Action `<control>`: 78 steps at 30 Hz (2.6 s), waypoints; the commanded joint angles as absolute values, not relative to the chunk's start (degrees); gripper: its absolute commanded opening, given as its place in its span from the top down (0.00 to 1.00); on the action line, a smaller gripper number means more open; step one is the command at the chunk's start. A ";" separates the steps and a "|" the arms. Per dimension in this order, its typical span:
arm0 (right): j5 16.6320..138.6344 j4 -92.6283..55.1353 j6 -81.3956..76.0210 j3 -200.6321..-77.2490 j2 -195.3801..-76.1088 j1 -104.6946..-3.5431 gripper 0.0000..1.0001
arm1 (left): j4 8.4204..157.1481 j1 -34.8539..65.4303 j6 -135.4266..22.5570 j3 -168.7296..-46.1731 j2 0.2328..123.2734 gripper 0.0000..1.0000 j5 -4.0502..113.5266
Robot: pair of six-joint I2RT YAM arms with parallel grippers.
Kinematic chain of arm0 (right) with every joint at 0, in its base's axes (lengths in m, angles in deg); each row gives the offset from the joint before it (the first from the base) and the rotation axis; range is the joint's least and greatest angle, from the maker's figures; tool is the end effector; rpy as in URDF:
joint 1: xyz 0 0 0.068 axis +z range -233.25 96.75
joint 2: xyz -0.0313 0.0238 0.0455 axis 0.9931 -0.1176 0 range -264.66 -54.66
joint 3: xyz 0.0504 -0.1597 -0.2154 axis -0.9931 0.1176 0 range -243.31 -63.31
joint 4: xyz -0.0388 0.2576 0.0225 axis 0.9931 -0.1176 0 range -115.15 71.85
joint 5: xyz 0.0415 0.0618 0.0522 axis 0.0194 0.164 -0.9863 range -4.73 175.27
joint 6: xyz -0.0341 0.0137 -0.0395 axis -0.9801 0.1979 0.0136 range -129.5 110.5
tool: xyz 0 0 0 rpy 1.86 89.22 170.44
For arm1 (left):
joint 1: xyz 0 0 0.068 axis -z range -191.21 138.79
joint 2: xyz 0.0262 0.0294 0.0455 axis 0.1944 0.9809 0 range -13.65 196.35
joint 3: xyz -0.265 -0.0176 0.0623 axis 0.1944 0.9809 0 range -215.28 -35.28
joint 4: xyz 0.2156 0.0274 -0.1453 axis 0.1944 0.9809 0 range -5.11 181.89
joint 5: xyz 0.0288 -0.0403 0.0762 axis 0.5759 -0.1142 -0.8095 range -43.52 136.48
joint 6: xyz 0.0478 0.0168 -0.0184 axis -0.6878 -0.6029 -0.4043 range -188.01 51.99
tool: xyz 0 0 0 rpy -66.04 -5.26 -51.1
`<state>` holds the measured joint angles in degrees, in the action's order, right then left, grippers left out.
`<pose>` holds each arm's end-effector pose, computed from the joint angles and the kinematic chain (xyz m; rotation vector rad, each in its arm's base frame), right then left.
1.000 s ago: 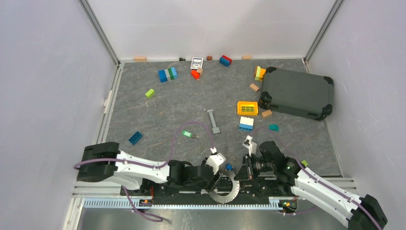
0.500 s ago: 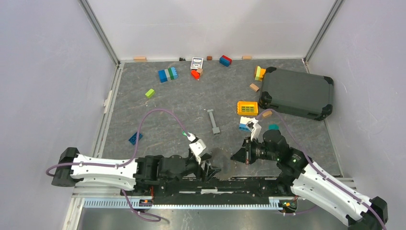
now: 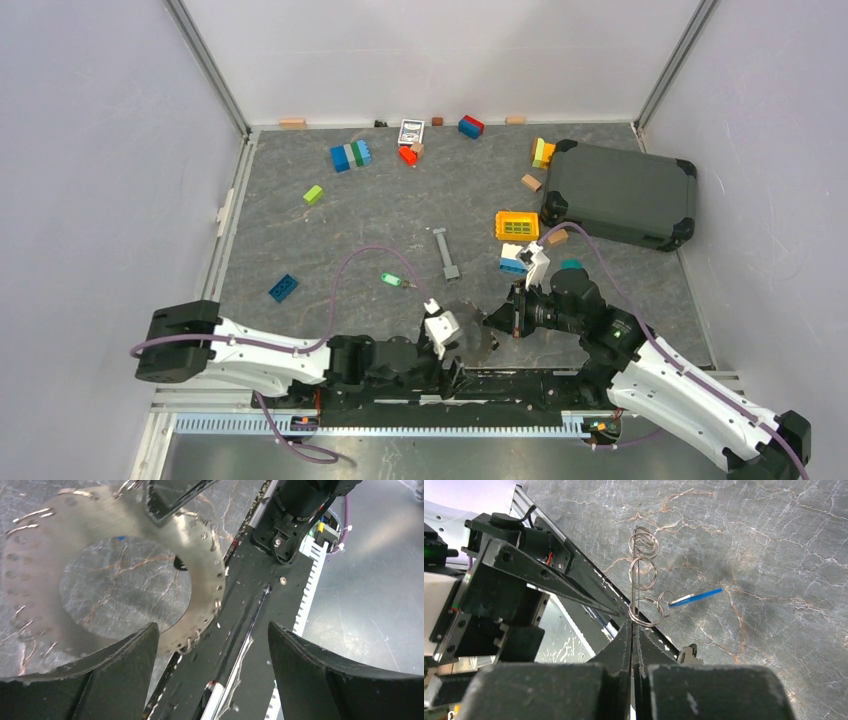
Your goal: Remove the keys from the keyring
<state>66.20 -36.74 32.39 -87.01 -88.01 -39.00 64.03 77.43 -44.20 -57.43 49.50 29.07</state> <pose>0.0964 0.1100 0.2258 -0.2756 2.2726 1.2097 0.0160 -0.2260 0.1964 0.9066 1.8332 -1.0074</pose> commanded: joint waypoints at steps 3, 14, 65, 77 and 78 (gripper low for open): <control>68.57 -34.94 34.67 -89.97 -87.50 -38.86 1.00 | 58.18 78.28 -48.14 -65.73 57.01 0.08 27.84; 68.19 -34.41 37.33 -89.93 -87.10 -38.86 1.00 | 63.18 80.97 -52.11 -71.99 68.23 0.12 18.30; 50.93 -12.95 -1.75 -92.01 -64.39 -38.86 0.50 | 125.37 81.32 -71.34 -99.17 38.57 0.98 33.56; 42.16 -0.10 2.08 -89.59 -70.30 -38.86 0.53 | 131.30 81.31 -79.66 -108.32 47.00 0.98 34.21; 41.78 0.62 2.63 -89.22 -70.38 -38.87 0.55 | 130.67 81.30 -79.85 -108.32 47.02 0.98 34.25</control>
<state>45.37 -7.04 -0.27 -90.75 -69.32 -39.00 131.72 80.90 -75.06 -105.04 47.40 33.61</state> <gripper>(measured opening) 0.475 0.416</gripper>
